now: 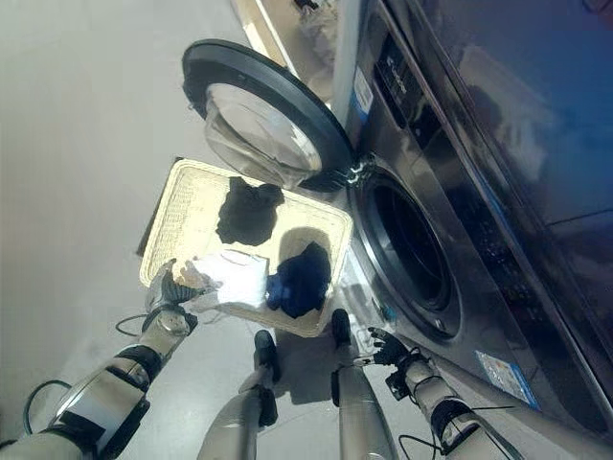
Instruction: Put the clothes into the washing machine.
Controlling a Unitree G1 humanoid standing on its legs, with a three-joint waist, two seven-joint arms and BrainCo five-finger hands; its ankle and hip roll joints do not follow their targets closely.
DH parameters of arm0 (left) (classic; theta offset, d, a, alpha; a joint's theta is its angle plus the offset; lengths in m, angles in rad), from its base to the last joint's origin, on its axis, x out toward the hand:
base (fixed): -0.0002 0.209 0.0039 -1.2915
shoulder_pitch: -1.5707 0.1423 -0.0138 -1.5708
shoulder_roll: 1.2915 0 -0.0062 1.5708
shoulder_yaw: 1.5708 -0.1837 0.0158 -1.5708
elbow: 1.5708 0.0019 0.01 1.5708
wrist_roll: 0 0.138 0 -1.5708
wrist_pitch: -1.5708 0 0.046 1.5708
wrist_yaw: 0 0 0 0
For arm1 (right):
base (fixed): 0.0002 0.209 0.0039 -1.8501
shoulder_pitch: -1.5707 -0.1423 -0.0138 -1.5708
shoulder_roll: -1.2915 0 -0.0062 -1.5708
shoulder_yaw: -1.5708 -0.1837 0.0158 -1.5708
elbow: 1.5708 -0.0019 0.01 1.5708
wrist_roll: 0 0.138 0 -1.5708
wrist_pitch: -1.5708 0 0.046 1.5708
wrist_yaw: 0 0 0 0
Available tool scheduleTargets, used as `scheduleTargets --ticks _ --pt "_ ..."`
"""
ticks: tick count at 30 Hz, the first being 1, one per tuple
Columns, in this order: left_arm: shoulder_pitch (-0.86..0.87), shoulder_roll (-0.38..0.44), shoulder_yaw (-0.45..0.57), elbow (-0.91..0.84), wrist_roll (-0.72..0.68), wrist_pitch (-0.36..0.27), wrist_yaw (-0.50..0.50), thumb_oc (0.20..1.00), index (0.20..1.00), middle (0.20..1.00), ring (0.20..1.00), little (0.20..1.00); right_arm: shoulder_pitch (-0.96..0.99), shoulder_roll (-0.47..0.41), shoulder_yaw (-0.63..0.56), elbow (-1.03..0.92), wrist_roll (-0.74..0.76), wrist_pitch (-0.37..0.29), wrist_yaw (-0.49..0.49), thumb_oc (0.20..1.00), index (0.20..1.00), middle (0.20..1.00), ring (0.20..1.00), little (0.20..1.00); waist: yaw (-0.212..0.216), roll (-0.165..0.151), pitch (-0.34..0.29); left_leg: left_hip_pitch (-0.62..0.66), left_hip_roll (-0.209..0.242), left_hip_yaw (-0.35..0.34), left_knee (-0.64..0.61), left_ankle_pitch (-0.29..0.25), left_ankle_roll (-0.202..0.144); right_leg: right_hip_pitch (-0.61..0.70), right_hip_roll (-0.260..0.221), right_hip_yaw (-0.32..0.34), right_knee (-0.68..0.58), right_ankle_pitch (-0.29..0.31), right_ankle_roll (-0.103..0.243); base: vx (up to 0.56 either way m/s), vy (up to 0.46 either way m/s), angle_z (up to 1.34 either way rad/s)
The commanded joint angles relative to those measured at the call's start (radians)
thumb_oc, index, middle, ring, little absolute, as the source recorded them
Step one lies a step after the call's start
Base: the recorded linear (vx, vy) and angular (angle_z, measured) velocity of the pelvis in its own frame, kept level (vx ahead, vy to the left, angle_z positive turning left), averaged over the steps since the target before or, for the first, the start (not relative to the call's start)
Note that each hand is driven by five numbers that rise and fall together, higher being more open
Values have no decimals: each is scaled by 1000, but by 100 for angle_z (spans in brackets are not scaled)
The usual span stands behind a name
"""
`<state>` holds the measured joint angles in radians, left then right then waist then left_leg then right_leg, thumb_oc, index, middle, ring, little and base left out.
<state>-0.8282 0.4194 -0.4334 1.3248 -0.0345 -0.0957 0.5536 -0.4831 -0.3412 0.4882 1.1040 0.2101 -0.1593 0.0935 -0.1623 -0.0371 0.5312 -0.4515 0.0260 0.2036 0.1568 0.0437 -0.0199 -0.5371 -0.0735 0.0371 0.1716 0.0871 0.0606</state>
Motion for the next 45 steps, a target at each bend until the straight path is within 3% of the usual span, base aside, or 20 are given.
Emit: scheduleTargets --ticks 1,12,17,22,23,24,25,29,33,37,41,45 --pt "-37 64 -3 42 -18 4 15 1000 1000 1000 1000 1000 11 -2 61 -37 41 -23 -15 1000 1000 1000 1000 1000 -20 -62 -11 -97 -86 15 228 -159 14 -43 13 -20 -65 47 34 5 34 -16" --pt "-164 78 -73 79 -7 80 -66 1000 1000 1000 1000 1000 -6 -26 82 -96 117 -39 -43 1000 1000 1000 1000 1000 -61 -70 -11 -241 -97 1 312 -181 7 -178 12 -5 -30 62 32 22 25 -10" --pt "-198 65 -112 101 17 212 -284 1000 1000 1000 1000 1000 -15 -32 87 -147 130 -41 -51 1000 1000 1000 1000 1000 -79 -77 -11 -289 -97 -3 340 -190 7 -227 13 0 -15 68 32 13 11 -4" --pt "-213 42 -172 104 113 295 -475 1000 1000 1000 1000 1000 -20 -42 93 -180 135 -45 -39 1000 1000 1000 1000 1000 -96 -85 -11 -306 -95 4 336 -188 11 -252 21 7 -5 70 32 11 12 0" --pt "-215 38 -180 101 126 304 -492 796 796 796 796 796 -21 -44 93 -183 135 -45 -39 1000 1000 1000 1000 1000 -98 -85 -11 -306 -95 4 334 -188 11 -254 22 8 -5 71 32 27 35 -2" --pt "-220 31 -204 93 178 327 -556 263 263 263 263 263 -24 -49 92 -193 140 -42 -34 1000 1000 1000 1000 1000 -102 -84 -11 -306 -96 6 327 -185 12 -257 25 11 -4 71 32 0 0 0" --pt "-221 30 -208 91 186 329 -567 200 200 200 200 200 -24 -50 92 -195 141 -42 -34 1000 1000 1000 1000 1000 -102 -84 -11 -306 -97 6 326 -184 12 -257 25 11 -3 71 32 25 43 -1" --pt "-210 5 -325 48 293 433 -839 200 200 200 200 200 -32 -78 88 -228 141 -43 -16 1000 1000 1000 1000 1000 -111 -73 -11 -283 -103 5 292 -170 12 -247 36 21 0 66 29 11 22 0" --pt "-198 -25 -384 19 324 486 -983 200 200 200 200 200 -51 -92 87 -248 141 -39 -8 1000 1000 1000 1000 1000 -111 -60 -11 -253 -103 3 260 -155 9 -224 41 20 -1 57 26 5 4 -4" --pt "-190 -31 -431 -24 322 509 -1019 200 200 200 200 200 -65 -105 81 -261 144 -30 -1 1000 1000 1000 1000 1000 -100 -41 -11 -223 -101 -3 225 -135 2 -198 44 12 -5 46 23 0 0 0" --pt "-183 1 -446 -118 245 510 -994 200 200 200 200 200 -76 -120 73 -288 155 -13 -5 1000 1000 1000 1000 1000 -71 -6 -11 -178 -102 -30 163 -96 -8 -152 48 -7 -24 38 16 -13 -33 7" --pt "-160 44 -413 -206 146 487 -894 200 200 200 200 200 -73 -129 57 -329 202 -24 -17 1000 1000 1000 1000 1000 -40 11 -11 -143 -102 -56 119 -69 -15 -110 47 -33 -43 33 14 -28 -66 24"
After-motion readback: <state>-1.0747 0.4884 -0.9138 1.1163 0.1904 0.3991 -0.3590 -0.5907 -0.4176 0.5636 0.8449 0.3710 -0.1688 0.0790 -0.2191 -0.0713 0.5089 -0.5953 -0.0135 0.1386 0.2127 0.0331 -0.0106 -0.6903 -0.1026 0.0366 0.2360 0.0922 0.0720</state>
